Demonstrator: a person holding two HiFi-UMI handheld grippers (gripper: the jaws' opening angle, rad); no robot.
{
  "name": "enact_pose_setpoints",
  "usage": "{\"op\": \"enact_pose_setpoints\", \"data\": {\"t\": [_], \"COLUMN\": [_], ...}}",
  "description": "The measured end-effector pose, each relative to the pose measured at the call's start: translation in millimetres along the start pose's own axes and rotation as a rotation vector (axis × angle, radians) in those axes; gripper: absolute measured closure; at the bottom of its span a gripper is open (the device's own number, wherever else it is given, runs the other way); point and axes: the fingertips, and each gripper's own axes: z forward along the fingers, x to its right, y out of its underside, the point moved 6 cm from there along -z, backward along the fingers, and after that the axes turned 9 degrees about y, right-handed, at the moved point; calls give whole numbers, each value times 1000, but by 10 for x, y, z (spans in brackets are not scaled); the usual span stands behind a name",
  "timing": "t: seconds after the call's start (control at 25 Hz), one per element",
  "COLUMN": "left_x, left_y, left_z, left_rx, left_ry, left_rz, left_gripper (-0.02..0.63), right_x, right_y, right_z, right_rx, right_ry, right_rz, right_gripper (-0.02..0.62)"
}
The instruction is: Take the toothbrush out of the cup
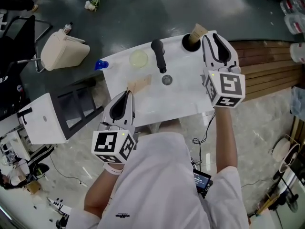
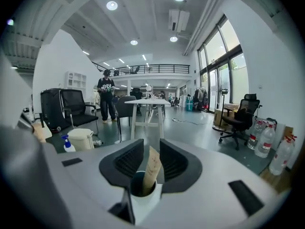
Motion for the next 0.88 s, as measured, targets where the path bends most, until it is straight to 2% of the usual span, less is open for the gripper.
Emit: {"op": "enact_pose_setpoints", "data": {"t": [0.32,0.56,0.72,0.88], "left_x": [-6,22,10,21], "left_y": [-1,-5,40,12], "left_z": [82,129,140,145], "left_rx": [-25,-25,-29,-20], "left_ry": [-18,-23,-22,-16], "left_rz": [-8,-14,-25,-27], "left_gripper": [600,600,600,600], "right_x": [102,155,91,64], "right_y": [243,385,398,360], "right_z": [377,500,517,517], "right_rx": [-94,-120,-110,-101], "right_ry": [-59,-91,-116,-129], "right_rz": [-19,3,-13,-30], "right_gripper": [515,514,568,588]}}
